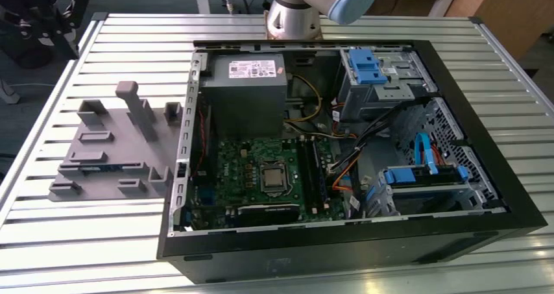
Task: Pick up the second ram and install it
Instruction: 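Pick up the second ram and move it above second insertion slot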
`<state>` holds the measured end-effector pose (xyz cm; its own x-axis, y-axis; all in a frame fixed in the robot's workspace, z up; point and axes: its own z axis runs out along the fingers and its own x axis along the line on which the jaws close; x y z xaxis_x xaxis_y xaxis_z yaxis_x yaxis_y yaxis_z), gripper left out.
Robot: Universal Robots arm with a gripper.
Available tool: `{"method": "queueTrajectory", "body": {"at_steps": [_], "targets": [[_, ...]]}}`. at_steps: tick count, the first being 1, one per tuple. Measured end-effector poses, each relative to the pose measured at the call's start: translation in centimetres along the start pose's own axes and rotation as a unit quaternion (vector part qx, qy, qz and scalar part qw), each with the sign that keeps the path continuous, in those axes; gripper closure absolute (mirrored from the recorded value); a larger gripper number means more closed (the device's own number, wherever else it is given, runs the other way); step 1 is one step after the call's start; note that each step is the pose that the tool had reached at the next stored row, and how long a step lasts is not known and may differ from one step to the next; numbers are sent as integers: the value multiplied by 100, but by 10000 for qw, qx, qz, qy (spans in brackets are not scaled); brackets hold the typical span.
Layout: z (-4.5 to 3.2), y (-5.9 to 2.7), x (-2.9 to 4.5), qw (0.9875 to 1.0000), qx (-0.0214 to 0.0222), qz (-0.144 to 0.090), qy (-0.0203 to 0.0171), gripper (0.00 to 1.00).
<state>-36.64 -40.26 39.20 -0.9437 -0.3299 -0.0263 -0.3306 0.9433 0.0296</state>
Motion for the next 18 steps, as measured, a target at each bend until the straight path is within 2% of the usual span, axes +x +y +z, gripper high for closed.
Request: {"method": "queueTrajectory", "body": {"at_steps": [11, 18], "targets": [[0, 0, 0, 9998, -5, -197, 6, 89], [0, 0, 0, 9992, -10, -398, 12, 89]]}}
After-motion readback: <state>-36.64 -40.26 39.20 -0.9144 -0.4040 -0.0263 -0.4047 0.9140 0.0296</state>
